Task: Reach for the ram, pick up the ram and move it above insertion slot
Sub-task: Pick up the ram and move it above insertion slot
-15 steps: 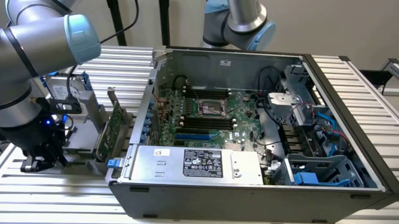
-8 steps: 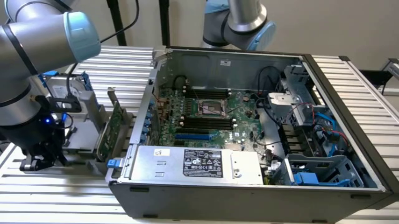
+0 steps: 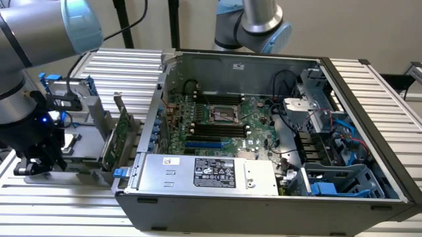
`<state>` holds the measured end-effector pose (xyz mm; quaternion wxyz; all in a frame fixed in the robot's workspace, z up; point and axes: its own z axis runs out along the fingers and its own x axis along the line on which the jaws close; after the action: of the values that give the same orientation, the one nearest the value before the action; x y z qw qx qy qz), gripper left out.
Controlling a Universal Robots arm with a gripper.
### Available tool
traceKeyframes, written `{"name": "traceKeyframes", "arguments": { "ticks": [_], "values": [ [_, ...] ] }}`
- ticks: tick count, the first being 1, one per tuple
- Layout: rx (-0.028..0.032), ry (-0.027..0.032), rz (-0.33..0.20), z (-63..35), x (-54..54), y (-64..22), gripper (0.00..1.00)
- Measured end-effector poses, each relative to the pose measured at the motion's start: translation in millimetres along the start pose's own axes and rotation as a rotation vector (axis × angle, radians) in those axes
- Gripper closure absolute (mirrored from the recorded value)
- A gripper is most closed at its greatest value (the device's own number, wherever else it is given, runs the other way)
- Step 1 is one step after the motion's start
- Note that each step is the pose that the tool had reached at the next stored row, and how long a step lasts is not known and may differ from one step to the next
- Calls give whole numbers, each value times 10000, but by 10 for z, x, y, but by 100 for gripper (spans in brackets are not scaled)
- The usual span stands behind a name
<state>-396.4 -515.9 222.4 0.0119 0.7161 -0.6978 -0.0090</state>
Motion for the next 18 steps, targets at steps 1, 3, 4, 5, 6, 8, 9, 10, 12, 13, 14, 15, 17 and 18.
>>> {"name": "traceKeyframes", "arguments": {
  "ticks": [1, 3, 4, 5, 6, 8, 9, 10, 12, 13, 14, 15, 17, 18],
  "values": [
    [0, 0, 0, -41, 0, 1, 86],
    [-1, 2, -1, -132, 1, 4, 86],
    [0, 0, 0, -176, 1, 5, 86],
    [0, 0, -1, -220, 1, 6, 86],
    [-1, 1, -2, -265, 1, 7, 86],
    [-1, 1, -6, -359, 2, 6, 86],
    [-1, 1, -8, -403, 2, 4, 86],
    [0, 0, -8, -449, 2, 1, 86],
    [-2, 2, -10, -540, 3, -5, 86],
    [-1, 1, -13, -585, 3, -11, 86],
    [0, 1, -14, -632, 4, -19, 86],
    [-1, 2, -15, -678, 4, -31, 86],
    [0, 1, -19, -769, 5, -70, 86],
    [-2, 0, -22, -815, 6, -93, 86]
  ]
}}
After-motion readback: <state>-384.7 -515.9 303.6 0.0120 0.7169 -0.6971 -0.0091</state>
